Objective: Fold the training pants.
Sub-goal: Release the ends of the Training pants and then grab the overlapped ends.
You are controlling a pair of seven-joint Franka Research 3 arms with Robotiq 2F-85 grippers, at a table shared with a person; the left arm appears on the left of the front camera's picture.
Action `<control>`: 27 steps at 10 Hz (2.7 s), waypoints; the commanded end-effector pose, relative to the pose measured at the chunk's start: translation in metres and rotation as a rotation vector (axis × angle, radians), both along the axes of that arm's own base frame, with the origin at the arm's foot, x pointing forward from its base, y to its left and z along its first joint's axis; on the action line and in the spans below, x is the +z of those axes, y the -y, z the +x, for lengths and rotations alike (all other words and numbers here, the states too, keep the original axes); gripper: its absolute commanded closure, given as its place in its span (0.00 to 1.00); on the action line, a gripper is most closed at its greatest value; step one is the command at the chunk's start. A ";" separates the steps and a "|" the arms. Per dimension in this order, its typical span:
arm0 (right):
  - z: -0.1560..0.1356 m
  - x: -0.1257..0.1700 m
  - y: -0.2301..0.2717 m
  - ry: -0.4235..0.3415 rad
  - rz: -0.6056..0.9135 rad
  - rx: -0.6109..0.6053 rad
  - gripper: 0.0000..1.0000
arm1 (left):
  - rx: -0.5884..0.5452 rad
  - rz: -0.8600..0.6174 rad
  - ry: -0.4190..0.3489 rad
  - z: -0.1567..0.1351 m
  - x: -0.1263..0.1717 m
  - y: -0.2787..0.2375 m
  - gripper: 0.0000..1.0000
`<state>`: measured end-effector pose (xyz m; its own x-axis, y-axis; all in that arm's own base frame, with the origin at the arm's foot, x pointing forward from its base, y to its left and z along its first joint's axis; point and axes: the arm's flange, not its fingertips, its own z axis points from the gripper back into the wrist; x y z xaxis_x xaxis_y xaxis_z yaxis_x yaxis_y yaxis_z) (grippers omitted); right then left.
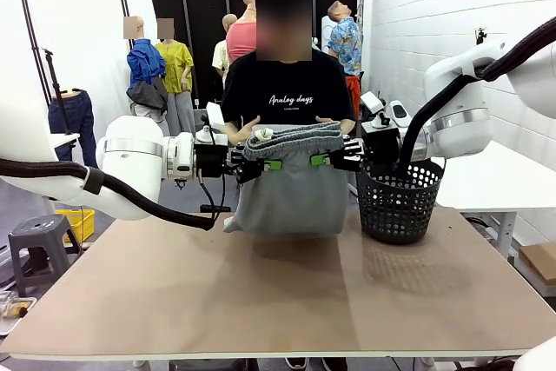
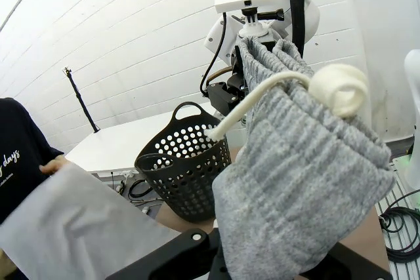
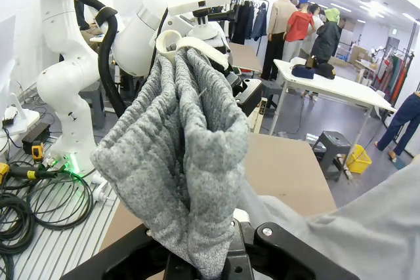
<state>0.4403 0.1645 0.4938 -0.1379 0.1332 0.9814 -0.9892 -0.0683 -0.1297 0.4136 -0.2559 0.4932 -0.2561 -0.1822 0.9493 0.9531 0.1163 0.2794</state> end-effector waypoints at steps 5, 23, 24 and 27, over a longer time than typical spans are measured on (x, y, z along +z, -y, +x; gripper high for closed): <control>0.000 0.000 0.000 0.009 0.004 0.001 1.00 | 0.009 -0.032 0.000 -0.004 0.002 0.000 1.00; 0.000 0.000 0.000 0.009 0.004 0.001 1.00 | 0.009 -0.032 0.000 -0.004 0.002 0.000 1.00; 0.000 0.000 0.000 0.009 0.004 0.001 1.00 | 0.009 -0.032 0.000 -0.004 0.002 0.000 1.00; 0.000 0.000 0.000 0.009 0.004 0.001 1.00 | 0.009 -0.032 0.000 -0.004 0.002 0.000 1.00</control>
<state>0.4403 0.1645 0.4938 -0.1379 0.1332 0.9814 -0.9892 -0.0683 -0.1298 0.4134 -0.2561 0.4931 -0.2561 -0.1823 0.9493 0.9531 0.1160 0.2794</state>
